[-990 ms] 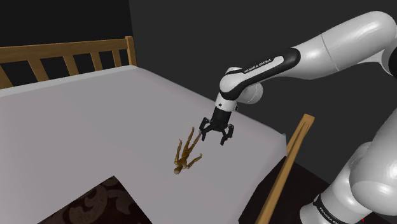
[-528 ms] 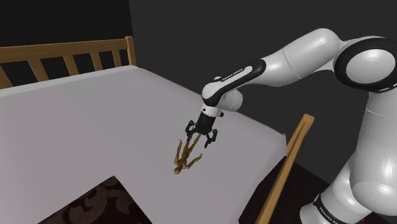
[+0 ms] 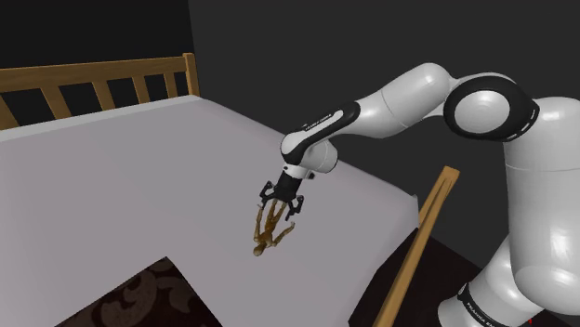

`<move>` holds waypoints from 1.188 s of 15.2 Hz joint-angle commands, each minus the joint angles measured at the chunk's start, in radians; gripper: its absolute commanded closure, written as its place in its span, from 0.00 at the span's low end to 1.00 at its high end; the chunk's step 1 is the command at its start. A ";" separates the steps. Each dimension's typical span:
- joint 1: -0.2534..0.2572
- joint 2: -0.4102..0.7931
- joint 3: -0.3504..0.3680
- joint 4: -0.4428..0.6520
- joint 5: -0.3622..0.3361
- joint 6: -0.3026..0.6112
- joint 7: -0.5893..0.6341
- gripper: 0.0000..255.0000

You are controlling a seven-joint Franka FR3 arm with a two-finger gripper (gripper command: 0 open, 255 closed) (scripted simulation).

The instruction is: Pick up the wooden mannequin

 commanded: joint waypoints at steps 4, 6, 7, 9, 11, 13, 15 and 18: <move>-0.003 0.050 0.008 0.009 0.017 0.037 -0.030 0.00; -0.003 0.049 0.007 0.009 0.017 0.036 -0.029 1.00; -0.002 0.050 0.007 0.009 0.017 0.036 -0.029 1.00; -0.002 0.049 0.007 0.009 0.017 0.036 -0.028 1.00; -0.002 0.049 0.007 0.010 0.016 0.036 -0.028 1.00; -0.002 0.049 0.007 0.010 0.016 0.036 -0.028 1.00; -0.003 0.050 0.008 0.009 0.017 0.037 -0.030 1.00; -0.001 0.018 0.003 0.002 0.007 0.014 -0.011 1.00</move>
